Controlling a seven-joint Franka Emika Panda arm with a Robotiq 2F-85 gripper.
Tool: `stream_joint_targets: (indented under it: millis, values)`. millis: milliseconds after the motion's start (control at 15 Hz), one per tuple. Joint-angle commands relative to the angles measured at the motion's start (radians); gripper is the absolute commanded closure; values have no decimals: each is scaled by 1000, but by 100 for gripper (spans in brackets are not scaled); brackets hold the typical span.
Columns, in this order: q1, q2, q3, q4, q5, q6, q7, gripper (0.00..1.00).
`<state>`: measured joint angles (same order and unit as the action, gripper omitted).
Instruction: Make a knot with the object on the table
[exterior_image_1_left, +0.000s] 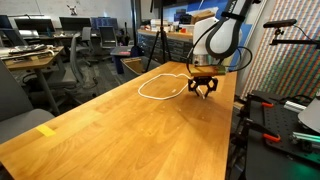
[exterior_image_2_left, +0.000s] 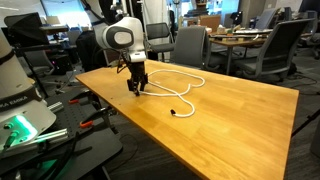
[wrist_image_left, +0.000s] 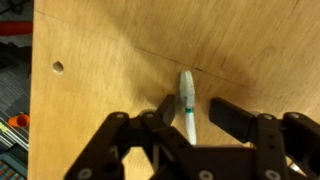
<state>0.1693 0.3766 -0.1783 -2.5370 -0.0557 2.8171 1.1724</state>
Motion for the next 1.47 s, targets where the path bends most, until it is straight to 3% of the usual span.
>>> stream_joint_targets:
  millis: [0, 200, 267, 600, 1000, 1267, 1400]
  values:
    - [-8, -5, 18, -4, 47, 25, -19, 89]
    - [-57, -37, 99, -19, 146, 32, -90, 96]
    - [-80, -70, 146, -26, 191, 41, -140, 93]
    - [55, -269, 145, 2, 53, -73, -151, 90]
    - [116, -398, 357, 145, 68, -273, -224, 90]
    - [175, -399, 479, 305, 88, -388, -289, 91]
    - [179, -351, 498, 369, 107, -394, -395, 91]
